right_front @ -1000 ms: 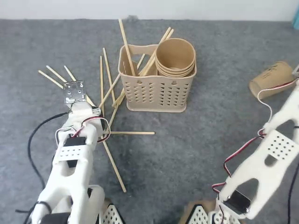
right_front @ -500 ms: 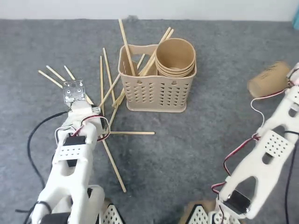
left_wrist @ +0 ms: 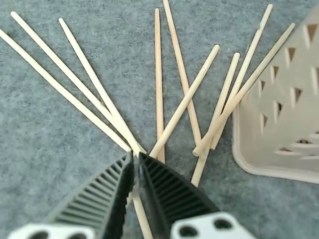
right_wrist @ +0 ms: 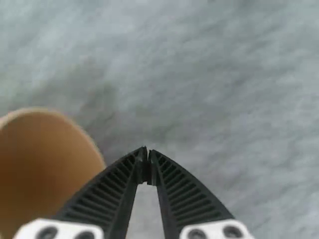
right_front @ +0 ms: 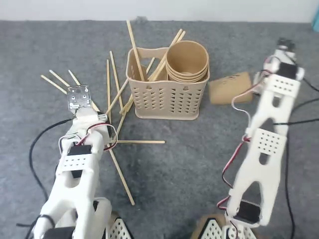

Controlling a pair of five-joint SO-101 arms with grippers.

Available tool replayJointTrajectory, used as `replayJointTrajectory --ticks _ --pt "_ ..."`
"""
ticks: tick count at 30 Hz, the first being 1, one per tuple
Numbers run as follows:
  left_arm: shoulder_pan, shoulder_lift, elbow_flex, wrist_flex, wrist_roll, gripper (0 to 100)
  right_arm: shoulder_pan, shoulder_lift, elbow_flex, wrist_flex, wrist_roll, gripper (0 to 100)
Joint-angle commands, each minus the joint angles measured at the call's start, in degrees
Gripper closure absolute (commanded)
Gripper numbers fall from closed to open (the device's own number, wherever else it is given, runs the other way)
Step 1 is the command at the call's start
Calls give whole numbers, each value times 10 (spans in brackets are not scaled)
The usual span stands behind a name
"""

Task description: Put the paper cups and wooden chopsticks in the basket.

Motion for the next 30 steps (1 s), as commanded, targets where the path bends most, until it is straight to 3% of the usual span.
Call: replayJointTrajectory --ticks 1,18,23,30 --pt "1 -3 -23 -14 -4 987 -34 -76 -27 39 8 990" --pt "3 -3 -23 -17 -4 987 -35 -161 -11 44 20 969" --pt "3 -3 -24 -18 -4 987 -52 -255 128 44 32 862" --pt "3 -3 -24 -18 -4 987 -91 -451 423 16 33 857"
